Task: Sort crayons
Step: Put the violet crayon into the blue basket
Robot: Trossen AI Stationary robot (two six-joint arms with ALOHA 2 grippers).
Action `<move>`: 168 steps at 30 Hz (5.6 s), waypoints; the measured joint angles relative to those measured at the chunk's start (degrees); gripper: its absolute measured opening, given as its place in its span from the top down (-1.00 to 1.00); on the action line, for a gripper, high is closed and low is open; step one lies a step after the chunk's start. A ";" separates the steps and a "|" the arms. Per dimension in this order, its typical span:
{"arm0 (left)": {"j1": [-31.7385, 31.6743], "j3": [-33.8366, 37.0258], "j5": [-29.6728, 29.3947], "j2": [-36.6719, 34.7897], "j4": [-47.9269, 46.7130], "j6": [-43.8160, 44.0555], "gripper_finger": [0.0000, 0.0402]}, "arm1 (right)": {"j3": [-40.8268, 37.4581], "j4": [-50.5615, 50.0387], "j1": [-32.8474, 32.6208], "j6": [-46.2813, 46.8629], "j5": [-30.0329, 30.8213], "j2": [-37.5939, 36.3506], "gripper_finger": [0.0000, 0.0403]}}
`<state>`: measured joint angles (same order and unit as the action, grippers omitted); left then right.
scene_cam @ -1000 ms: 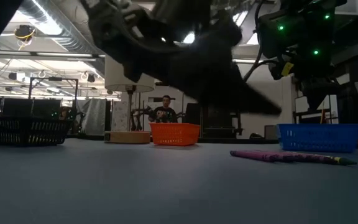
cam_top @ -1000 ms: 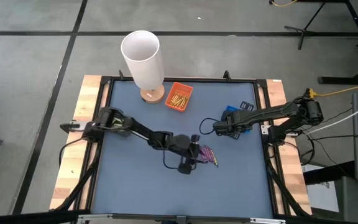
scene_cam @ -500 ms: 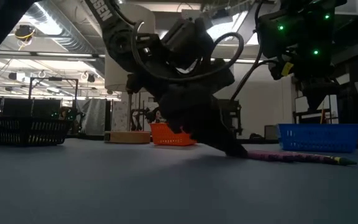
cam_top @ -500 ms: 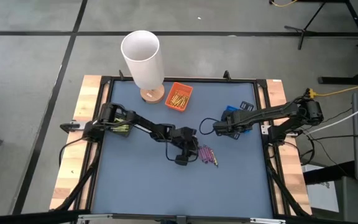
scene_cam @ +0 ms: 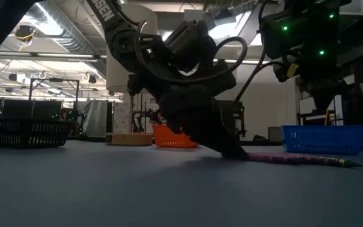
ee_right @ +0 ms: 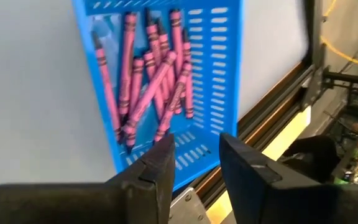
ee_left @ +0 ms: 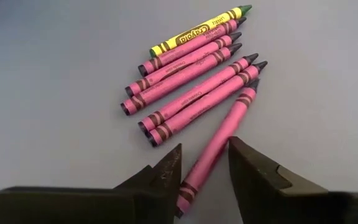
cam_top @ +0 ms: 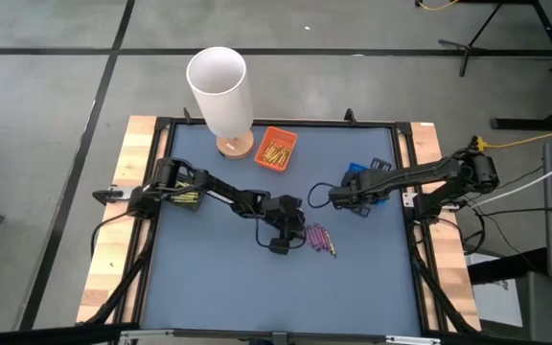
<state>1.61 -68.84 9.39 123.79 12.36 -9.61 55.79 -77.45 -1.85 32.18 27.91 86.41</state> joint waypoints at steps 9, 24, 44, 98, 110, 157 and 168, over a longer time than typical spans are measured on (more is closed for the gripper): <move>0.32 0.08 -0.13 0.00 -0.14 -0.09 0.71 | 0.00 -0.12 -0.07 -2.40 -4.44 -4.71 0.38; 1.77 0.19 -1.92 0.00 0.73 0.04 0.92 | 0.00 19.73 -0.09 -2.85 -13.46 -16.90 0.38; 2.71 0.31 -3.43 -2.77 2.57 6.49 0.93 | 0.00 37.89 -14.86 -8.56 -20.46 -10.32 0.38; 4.39 0.20 -9.07 -2.99 21.61 6.54 0.93 | 0.00 41.04 -18.01 -8.31 -21.06 -2.49 0.92; 4.39 0.20 -9.05 -2.99 21.66 6.47 0.93 | 0.00 41.28 -18.01 -8.45 -21.08 -2.49 0.78; 4.33 0.13 -11.80 -3.04 20.98 6.49 0.28 | 3.30 2.72 -12.20 -8.18 -0.14 -4.02 0.82; 4.35 0.13 -11.75 -3.04 21.00 6.47 0.28 | 3.30 -3.55 -7.07 -8.52 1.24 -4.02 0.82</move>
<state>5.96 -68.71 -2.36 120.75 33.36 -3.14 59.09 -81.00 -8.92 23.66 29.15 82.39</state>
